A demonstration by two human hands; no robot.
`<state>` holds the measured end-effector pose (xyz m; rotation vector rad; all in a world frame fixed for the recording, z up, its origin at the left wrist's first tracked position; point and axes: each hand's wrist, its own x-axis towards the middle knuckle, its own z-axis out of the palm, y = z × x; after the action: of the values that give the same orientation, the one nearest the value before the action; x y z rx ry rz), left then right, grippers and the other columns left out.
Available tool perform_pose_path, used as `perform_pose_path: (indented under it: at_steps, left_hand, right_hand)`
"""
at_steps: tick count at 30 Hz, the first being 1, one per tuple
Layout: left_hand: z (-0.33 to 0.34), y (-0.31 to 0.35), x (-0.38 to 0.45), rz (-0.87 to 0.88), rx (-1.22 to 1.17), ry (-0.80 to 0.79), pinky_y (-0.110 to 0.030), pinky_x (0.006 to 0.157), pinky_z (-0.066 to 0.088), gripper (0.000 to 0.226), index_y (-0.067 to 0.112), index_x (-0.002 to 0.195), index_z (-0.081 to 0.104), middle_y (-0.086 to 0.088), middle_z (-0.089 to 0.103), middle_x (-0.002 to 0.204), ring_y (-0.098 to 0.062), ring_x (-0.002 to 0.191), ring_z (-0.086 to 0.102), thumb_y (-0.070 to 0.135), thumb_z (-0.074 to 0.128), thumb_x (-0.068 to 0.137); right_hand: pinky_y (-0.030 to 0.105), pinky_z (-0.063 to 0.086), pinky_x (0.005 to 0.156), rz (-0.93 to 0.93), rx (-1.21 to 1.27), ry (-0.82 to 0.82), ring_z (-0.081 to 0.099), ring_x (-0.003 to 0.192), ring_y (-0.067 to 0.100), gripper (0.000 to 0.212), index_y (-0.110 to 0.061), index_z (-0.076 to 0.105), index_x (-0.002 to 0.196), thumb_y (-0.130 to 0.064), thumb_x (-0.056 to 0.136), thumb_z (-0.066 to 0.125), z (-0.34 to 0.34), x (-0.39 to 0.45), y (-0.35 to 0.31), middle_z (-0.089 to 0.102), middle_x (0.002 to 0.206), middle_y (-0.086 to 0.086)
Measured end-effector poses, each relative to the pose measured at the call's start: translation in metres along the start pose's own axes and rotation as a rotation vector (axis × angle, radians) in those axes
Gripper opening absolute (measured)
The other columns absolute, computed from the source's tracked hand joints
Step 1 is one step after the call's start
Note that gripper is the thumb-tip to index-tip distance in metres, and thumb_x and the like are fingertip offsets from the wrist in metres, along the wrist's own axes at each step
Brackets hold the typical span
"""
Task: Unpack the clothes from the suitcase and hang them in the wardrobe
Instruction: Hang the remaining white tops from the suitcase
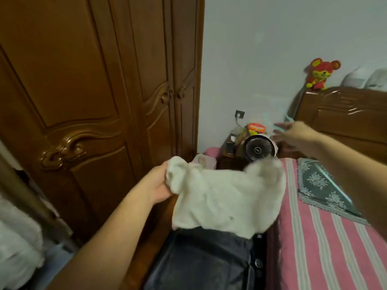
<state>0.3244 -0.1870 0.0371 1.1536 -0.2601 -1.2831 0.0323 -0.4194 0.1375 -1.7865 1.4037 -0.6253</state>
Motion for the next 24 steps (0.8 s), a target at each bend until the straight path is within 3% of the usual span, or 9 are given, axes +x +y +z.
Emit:
perform_pose_path:
  at_steps: [3, 6, 9, 12, 14, 16, 20, 22, 24]
  left_hand:
    - [0.058, 0.002, -0.015, -0.063, -0.023, -0.118, -0.043, 0.072, 0.061, 0.032, 0.001, 0.128, 0.062, -0.024, 0.072, 0.107, -0.035, 0.095, 0.072, 0.001, 0.045, 0.101]
    - [0.095, -0.020, -0.016, -0.114, 0.018, -0.185, -0.050, 0.093, 0.057, 0.053, 0.001, 0.137, 0.053, -0.028, 0.060, 0.131, -0.040, 0.124, 0.059, -0.014, 0.040, 0.087]
    - [0.113, -0.035, -0.023, -0.165, 0.080, -0.217, -0.050, 0.103, 0.051, 0.051, 0.000, 0.139, 0.052, -0.028, 0.060, 0.133, -0.040, 0.126, 0.058, -0.012, 0.034, 0.092]
    - [0.114, -0.033, -0.036, -0.148, 0.132, -0.250, -0.050, 0.108, 0.046, 0.037, -0.001, 0.135, 0.056, -0.024, 0.065, 0.128, -0.035, 0.123, 0.062, 0.003, 0.045, 0.100]
    - [0.113, -0.030, -0.049, -0.146, 0.165, -0.277, -0.051, 0.107, 0.046, 0.036, 0.001, 0.131, 0.060, -0.022, 0.068, 0.125, -0.036, 0.119, 0.064, 0.018, 0.049, 0.102]
    - [0.111, -0.025, -0.061, -0.164, 0.146, -0.295, -0.053, 0.112, 0.041, 0.045, 0.002, 0.132, 0.058, -0.023, 0.066, 0.127, -0.039, 0.120, 0.063, 0.033, 0.043, 0.104]
    - [0.098, -0.015, -0.072, -0.176, 0.088, -0.326, -0.052, 0.113, 0.039, 0.052, 0.003, 0.134, 0.058, -0.025, 0.063, 0.131, -0.041, 0.123, 0.061, 0.042, 0.043, 0.103]
    - [0.091, -0.013, -0.072, -0.080, 0.246, -0.244, -0.044, 0.099, 0.051, 0.034, 0.011, 0.127, 0.064, -0.015, 0.070, 0.121, -0.029, 0.109, 0.069, 0.030, 0.057, 0.100]
    - [0.083, -0.012, -0.070, 0.055, 0.620, -0.024, -0.034, 0.079, 0.052, 0.028, 0.018, 0.119, 0.069, -0.004, 0.070, 0.107, -0.016, 0.086, 0.065, 0.027, 0.070, 0.093]
  right_hand:
    - [0.025, 0.056, 0.060, -0.088, 0.118, -0.241, 0.064, 0.100, 0.009, 0.041, -0.027, 0.064, 0.130, -0.023, 0.091, 0.072, 0.035, -0.044, 0.015, 0.069, 0.122, 0.001]
    - [0.034, 0.060, 0.080, -0.108, 0.437, -0.502, 0.066, 0.112, 0.011, 0.030, -0.027, 0.067, 0.122, -0.029, 0.091, 0.068, 0.067, -0.095, 0.022, 0.072, 0.121, -0.001]
    - [0.043, 0.057, 0.092, -0.163, 0.374, -0.462, 0.069, 0.108, 0.018, 0.050, -0.031, 0.066, 0.126, -0.023, 0.080, 0.081, 0.090, -0.111, 0.041, 0.073, 0.116, -0.004]
    - [0.044, 0.059, 0.080, -0.194, 0.342, -0.363, 0.070, 0.087, 0.030, 0.011, -0.015, 0.076, 0.095, -0.012, 0.087, 0.071, 0.096, -0.112, 0.046, 0.073, 0.092, 0.008]
    - [0.042, 0.059, 0.074, -0.194, 0.415, -0.298, 0.063, 0.075, 0.027, 0.016, 0.002, 0.069, 0.087, -0.011, 0.093, 0.065, 0.089, -0.113, 0.042, 0.065, 0.077, 0.015]
    - [0.038, 0.060, 0.069, -0.181, 0.501, -0.303, 0.063, 0.066, 0.015, 0.017, 0.006, 0.069, 0.090, -0.009, 0.095, 0.063, 0.083, -0.114, 0.034, 0.066, 0.068, 0.005]
    - [0.031, 0.055, 0.059, -0.158, 0.511, -0.493, 0.055, 0.065, 0.025, 0.014, -0.003, 0.067, 0.107, -0.004, 0.096, 0.058, 0.079, -0.108, 0.023, 0.065, 0.083, 0.013]
    - [0.032, 0.055, 0.058, -0.113, 0.498, -0.563, 0.048, 0.053, 0.018, 0.039, -0.022, 0.055, 0.128, 0.000, 0.097, 0.053, 0.076, -0.100, 0.030, 0.064, 0.099, 0.015]
    - [0.028, 0.048, 0.051, -0.055, 0.417, -0.522, 0.042, 0.048, 0.009, 0.052, -0.030, 0.037, 0.137, -0.002, 0.097, 0.055, 0.072, -0.092, 0.045, 0.057, 0.098, 0.016]
